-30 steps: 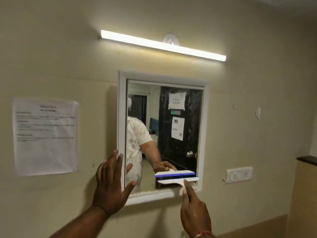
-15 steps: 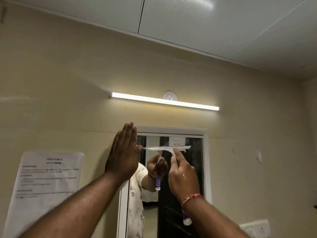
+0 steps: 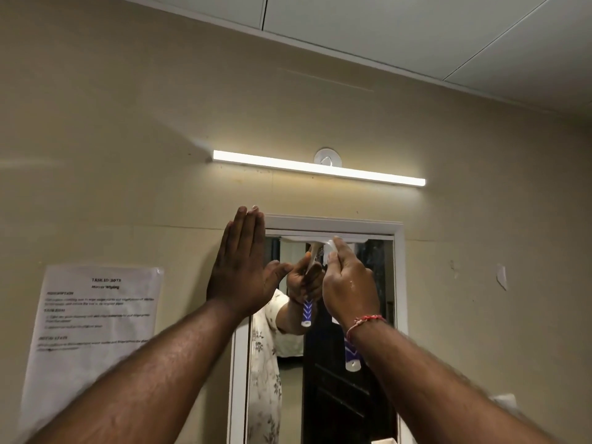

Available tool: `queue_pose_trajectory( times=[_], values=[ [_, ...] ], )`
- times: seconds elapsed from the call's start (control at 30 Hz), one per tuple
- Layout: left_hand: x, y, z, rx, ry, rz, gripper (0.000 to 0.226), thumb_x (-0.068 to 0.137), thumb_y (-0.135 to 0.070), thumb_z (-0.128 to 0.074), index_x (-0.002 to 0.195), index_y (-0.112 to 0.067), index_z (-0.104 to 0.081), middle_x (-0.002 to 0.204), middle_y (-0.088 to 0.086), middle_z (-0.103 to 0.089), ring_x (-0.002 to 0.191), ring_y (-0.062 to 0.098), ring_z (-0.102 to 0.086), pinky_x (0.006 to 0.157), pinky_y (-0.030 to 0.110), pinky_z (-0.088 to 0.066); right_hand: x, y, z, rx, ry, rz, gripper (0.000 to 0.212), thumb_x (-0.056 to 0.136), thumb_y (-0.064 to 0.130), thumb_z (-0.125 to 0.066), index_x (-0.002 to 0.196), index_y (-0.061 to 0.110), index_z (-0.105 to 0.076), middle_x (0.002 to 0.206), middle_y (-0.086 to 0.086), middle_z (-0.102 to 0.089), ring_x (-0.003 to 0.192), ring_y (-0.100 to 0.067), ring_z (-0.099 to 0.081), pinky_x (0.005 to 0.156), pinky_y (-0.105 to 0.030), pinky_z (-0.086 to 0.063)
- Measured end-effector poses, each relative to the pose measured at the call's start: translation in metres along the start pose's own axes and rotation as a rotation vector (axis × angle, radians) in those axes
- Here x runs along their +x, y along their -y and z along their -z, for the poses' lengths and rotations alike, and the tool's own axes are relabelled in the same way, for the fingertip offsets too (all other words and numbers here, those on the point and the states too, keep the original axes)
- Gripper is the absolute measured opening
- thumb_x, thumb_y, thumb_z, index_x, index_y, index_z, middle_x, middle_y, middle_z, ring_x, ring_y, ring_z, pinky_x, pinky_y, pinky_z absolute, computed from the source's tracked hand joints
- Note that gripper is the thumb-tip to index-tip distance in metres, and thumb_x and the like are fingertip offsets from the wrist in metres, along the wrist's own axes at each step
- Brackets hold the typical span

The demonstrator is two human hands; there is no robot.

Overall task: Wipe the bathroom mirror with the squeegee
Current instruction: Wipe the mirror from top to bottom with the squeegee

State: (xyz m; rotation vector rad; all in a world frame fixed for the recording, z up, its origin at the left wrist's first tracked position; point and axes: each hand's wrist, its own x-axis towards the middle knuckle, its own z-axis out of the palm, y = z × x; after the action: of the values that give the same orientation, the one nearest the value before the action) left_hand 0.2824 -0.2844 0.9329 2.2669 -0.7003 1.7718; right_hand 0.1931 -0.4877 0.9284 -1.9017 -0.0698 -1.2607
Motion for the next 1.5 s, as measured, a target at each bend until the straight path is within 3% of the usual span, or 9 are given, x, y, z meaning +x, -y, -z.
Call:
queue_pose_trajectory(
  times=[0.13,0.4,0.53,0.7,0.93,1.07,1.27,1.43,1.5],
  values=[
    [0.0,0.0,-0.001,-0.004,-0.021,-0.004,0.104,0.108,-0.076,-0.028,0.177,-0.008,0.007,0.187,0.011,0.017,0.174,0.03,0.014,0.142,0.052,-0.006,-0.001,-0.002,-0.003,-0.021,-0.03,0.039,0.046,0.117,0.038,-0.043,0.163,0.039,-0.045,0.078,0.009,-0.072,0.061,-0.012,-0.07,0.054,-0.026,-0.059],
    [0.001,0.002,-0.003,0.002,-0.039,-0.002,0.107,0.106,-0.083,-0.021,0.178,-0.008,0.005,0.188,0.012,0.014,0.175,0.03,0.013,0.142,0.054,-0.01,-0.003,-0.005,-0.007,-0.063,-0.034,0.064,0.048,0.117,0.033,-0.042,0.164,0.04,-0.04,0.063,-0.001,-0.067,0.05,-0.011,-0.061,0.05,-0.03,-0.058],
    [-0.005,0.001,-0.01,-0.002,-0.076,-0.008,0.106,0.108,-0.081,-0.026,0.178,-0.007,0.005,0.188,0.013,0.013,0.175,0.034,0.01,0.14,0.059,-0.015,-0.006,-0.008,-0.006,-0.098,-0.027,0.054,0.048,0.117,0.034,-0.042,0.164,0.041,-0.04,0.065,-0.002,-0.069,0.054,-0.017,-0.067,0.057,-0.04,-0.065],
    [-0.026,-0.003,-0.023,-0.017,-0.101,0.023,0.109,0.108,-0.076,-0.041,0.177,-0.007,0.008,0.187,0.013,0.015,0.175,0.035,0.01,0.14,0.059,-0.016,-0.02,-0.021,-0.007,-0.115,-0.009,0.032,0.05,0.116,0.037,-0.042,0.166,0.041,-0.037,0.068,0.001,-0.071,0.057,-0.016,-0.069,0.057,-0.041,-0.065],
    [-0.063,-0.009,-0.032,0.003,-0.08,0.038,0.11,0.109,-0.077,-0.036,0.176,-0.002,0.006,0.187,0.017,0.015,0.175,0.035,0.009,0.143,0.046,-0.002,-0.051,-0.045,-0.008,-0.12,0.023,-0.013,0.053,0.115,0.045,-0.039,0.167,0.041,-0.032,0.073,0.005,-0.071,0.064,-0.011,-0.07,0.067,-0.039,-0.068],
    [-0.081,-0.011,-0.037,-0.001,-0.078,0.035,0.107,0.11,-0.075,-0.036,0.176,0.001,0.004,0.186,0.019,0.014,0.175,0.038,0.008,0.143,0.052,-0.008,-0.064,-0.059,-0.008,-0.116,0.047,-0.044,0.053,0.115,0.048,-0.037,0.167,0.043,-0.031,0.077,0.005,-0.072,0.07,-0.014,-0.072,0.071,-0.041,-0.068],
    [-0.114,-0.015,-0.045,0.011,-0.05,0.04,0.109,0.11,-0.07,-0.046,0.175,0.005,0.0,0.185,0.026,0.008,0.174,0.042,0.005,0.142,0.053,-0.007,-0.105,-0.088,-0.014,-0.174,0.019,-0.095,0.053,0.114,0.044,-0.04,0.165,0.051,-0.032,0.062,0.008,-0.064,0.054,-0.008,-0.063,0.049,-0.023,-0.042],
    [-0.143,-0.022,-0.051,0.004,-0.035,0.05,0.108,0.11,-0.068,-0.049,0.174,0.006,-0.003,0.184,0.029,0.004,0.174,0.044,0.002,0.14,0.059,-0.016,-0.143,-0.106,-0.016,-0.162,0.077,-0.136,0.054,0.114,0.045,-0.039,0.165,0.054,-0.025,0.067,0.006,-0.067,0.059,-0.012,-0.066,0.057,-0.034,-0.059],
    [-0.156,-0.024,-0.052,0.009,-0.011,0.054,0.109,0.11,-0.068,-0.05,0.174,0.008,-0.005,0.183,0.032,0.002,0.173,0.046,0.001,0.14,0.06,-0.016,-0.155,-0.113,-0.016,-0.171,0.09,-0.141,0.055,0.114,0.045,-0.039,0.166,0.054,-0.024,0.069,0.006,-0.068,0.061,-0.012,-0.067,0.058,-0.033,-0.059]
  ],
)
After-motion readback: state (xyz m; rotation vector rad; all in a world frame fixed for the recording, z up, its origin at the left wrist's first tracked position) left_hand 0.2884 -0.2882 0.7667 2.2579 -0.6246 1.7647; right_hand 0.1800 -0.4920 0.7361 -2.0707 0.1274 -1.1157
